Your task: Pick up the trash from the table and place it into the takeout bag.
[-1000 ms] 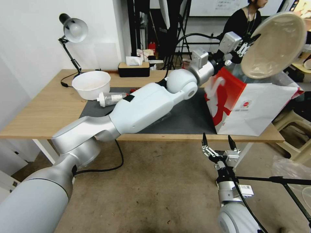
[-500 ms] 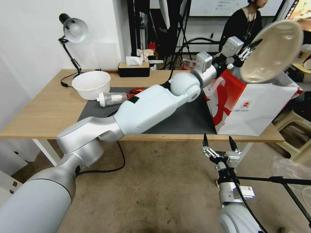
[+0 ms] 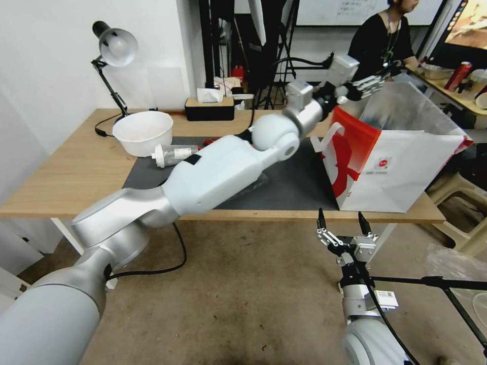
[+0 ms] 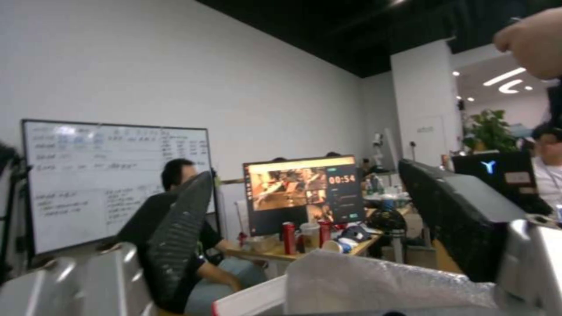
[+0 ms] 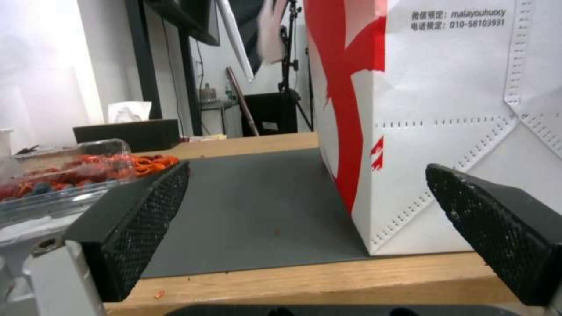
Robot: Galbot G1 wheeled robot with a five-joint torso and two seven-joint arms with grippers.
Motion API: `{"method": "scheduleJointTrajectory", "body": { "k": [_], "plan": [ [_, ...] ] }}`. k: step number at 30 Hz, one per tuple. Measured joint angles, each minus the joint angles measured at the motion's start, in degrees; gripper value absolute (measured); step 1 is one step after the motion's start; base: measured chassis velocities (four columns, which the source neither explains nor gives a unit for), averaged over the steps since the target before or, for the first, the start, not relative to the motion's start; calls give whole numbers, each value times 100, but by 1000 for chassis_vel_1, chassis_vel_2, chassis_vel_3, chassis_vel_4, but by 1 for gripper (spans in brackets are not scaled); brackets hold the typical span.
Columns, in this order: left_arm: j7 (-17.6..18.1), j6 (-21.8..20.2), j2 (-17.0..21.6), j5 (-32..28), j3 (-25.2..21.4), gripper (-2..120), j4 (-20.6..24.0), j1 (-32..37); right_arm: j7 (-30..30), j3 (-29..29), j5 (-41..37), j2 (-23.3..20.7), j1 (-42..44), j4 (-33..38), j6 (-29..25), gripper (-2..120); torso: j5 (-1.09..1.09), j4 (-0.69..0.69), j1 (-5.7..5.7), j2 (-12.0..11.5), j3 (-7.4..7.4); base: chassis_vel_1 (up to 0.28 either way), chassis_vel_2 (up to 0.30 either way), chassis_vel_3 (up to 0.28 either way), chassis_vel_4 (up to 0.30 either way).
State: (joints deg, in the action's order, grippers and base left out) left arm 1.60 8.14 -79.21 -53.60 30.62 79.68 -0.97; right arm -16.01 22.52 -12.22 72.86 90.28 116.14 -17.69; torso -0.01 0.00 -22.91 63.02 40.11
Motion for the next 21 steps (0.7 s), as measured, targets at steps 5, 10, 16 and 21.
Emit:
{"method": "scheduleJointTrajectory", "body": {
  "k": [5, 10, 16, 21],
  "plan": [
    [235, -183, 440, -114, -326, 98, 398, 368, -5, 8, 0, -16, 6, 10, 7, 100, -1, 0, 0, 0, 0, 0, 0, 0, 0],
    [342, -301, 865, -55, -604, 100, 692, 825, -7, 10, 0, -27, 7, 12, 9, 100, -1, -1, 0, 0, 0, 0, 0, 0, 0],
    [493, -476, 1493, 177, -1353, 100, 1185, 1819, -8, -16, 5, -28, -8, 5, 14, 100, -1, 0, 0, 1, 0, 0, 0, 0, 0],
    [596, -617, 1808, 326, -1898, 100, 1526, 2504, -7, -35, 20, -32, -9, -2, 17, 100, -1, 2, 0, 0, -1, 0, 0, 0, 0]
  ]
}}
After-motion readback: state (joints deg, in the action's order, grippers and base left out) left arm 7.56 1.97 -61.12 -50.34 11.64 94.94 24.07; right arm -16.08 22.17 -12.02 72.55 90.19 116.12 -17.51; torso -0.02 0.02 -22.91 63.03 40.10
